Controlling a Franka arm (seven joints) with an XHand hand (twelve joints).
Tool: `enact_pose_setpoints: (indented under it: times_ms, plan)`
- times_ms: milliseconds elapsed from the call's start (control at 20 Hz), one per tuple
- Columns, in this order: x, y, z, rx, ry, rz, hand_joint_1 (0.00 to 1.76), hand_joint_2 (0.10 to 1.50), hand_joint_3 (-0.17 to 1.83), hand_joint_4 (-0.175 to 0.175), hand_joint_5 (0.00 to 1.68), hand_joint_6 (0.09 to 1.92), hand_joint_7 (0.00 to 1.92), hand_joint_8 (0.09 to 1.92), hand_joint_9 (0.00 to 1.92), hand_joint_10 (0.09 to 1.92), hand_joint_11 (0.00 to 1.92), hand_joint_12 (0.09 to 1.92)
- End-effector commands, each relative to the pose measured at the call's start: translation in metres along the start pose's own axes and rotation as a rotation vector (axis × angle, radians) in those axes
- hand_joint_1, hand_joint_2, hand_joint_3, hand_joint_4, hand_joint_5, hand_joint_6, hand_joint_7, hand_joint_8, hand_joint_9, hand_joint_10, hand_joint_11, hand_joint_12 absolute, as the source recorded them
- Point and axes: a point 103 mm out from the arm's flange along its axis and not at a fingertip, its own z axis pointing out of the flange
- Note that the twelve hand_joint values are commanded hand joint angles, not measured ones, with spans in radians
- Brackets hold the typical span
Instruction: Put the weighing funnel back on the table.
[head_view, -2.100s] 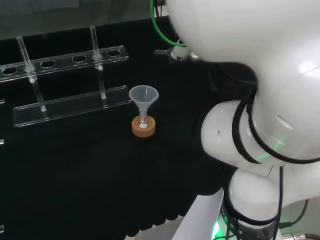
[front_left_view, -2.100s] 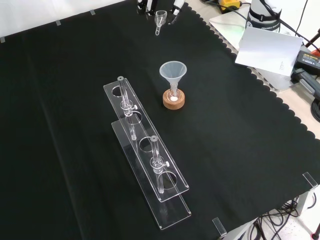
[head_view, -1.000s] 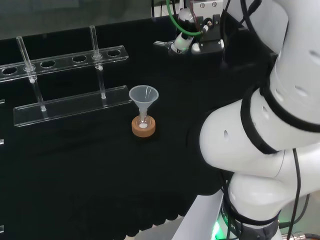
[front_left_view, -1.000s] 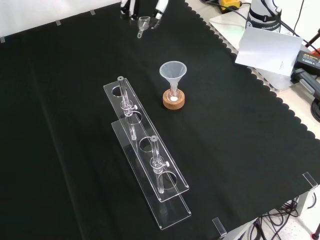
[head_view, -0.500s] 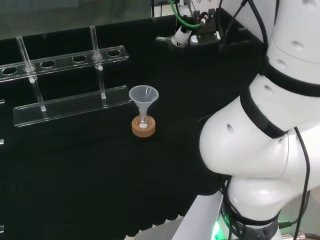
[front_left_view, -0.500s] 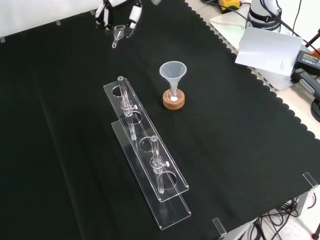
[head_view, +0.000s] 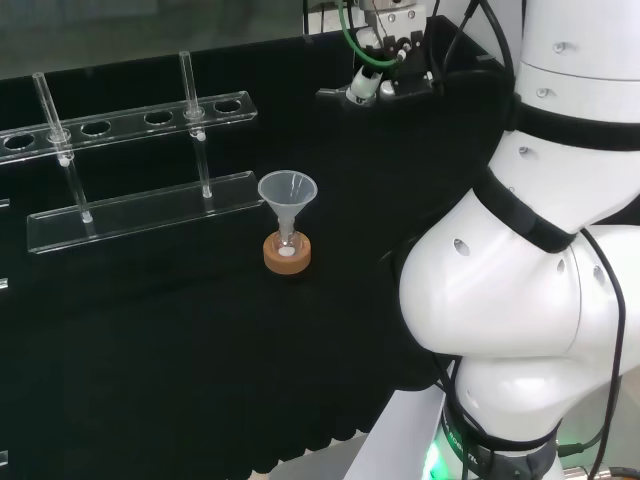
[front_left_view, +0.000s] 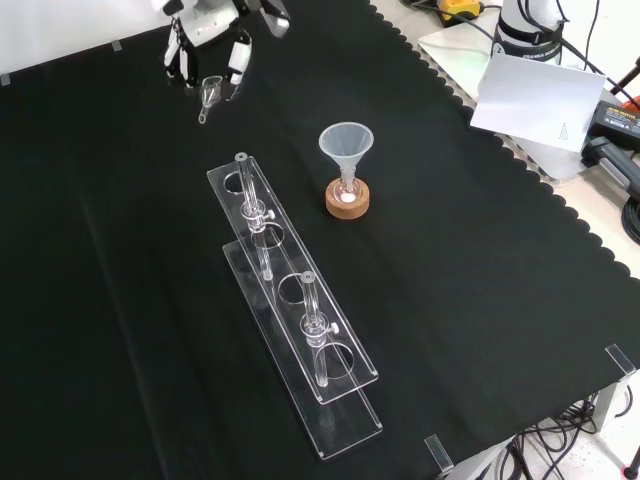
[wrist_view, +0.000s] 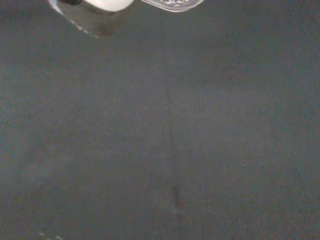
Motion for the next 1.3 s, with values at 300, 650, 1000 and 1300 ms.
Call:
enact_pose_setpoints:
  times_ms: [300,650,1000,1300]
  plan:
    - [0.004,0.04,0.047,0.041,-0.032,-0.041,1.13,1.03,-0.17,0.175,1.43,0.25,0.54,0.65,0.91,0.3,0.75,1.04]
    - [0.018,0.059,0.069,0.055,-0.047,-0.071,1.13,1.03,-0.17,0.175,1.43,0.25,0.54,0.65,0.91,0.3,0.74,1.04]
    - [0.023,0.071,0.09,0.059,-0.05,-0.09,1.13,1.03,-0.17,0.175,1.43,0.25,0.54,0.65,0.91,0.3,0.74,1.04]
    - [0.027,0.08,0.104,0.053,-0.061,-0.101,1.13,1.03,-0.17,0.175,1.43,0.26,0.53,0.65,0.9,0.3,0.74,1.04]
